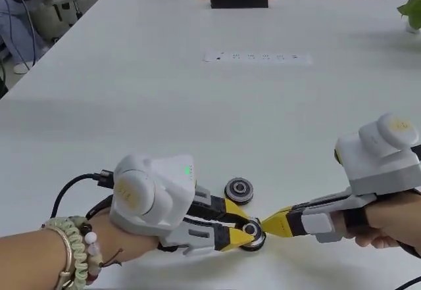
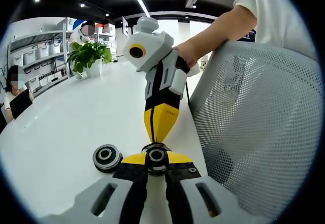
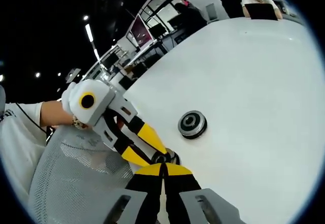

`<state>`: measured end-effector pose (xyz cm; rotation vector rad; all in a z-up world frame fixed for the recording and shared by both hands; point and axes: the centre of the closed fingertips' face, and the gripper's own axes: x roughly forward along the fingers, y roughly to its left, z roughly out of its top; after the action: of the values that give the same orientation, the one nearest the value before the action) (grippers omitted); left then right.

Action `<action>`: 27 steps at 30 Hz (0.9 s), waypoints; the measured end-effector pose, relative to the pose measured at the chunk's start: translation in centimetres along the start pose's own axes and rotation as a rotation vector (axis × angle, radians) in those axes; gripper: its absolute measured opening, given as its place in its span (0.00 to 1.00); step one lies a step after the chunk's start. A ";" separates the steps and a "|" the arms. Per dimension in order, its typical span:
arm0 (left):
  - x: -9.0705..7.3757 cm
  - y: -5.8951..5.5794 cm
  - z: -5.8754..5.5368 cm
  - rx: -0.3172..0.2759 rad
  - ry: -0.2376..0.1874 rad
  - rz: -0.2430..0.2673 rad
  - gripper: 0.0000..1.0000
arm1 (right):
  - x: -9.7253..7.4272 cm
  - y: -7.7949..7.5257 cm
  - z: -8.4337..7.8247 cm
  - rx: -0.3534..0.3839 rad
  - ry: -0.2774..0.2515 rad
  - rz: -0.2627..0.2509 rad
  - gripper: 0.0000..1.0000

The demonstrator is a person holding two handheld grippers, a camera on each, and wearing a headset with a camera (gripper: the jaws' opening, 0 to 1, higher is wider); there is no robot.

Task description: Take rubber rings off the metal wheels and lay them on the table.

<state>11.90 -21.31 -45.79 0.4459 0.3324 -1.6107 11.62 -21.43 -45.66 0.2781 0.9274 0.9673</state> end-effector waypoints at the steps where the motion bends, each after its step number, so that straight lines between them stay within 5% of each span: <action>1: 0.0 0.0 0.0 -0.001 0.000 0.000 0.07 | 0.0 0.0 0.0 0.000 -0.001 0.002 0.00; 27: 0.1 0.3 0.0 -0.012 -0.004 0.005 0.07 | 0.1 1.0 0.9 0.017 -0.038 0.058 0.00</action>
<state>12.16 -21.37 -45.85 0.4344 0.3377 -1.6040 11.81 -20.66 -44.58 0.3381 0.8970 1.0043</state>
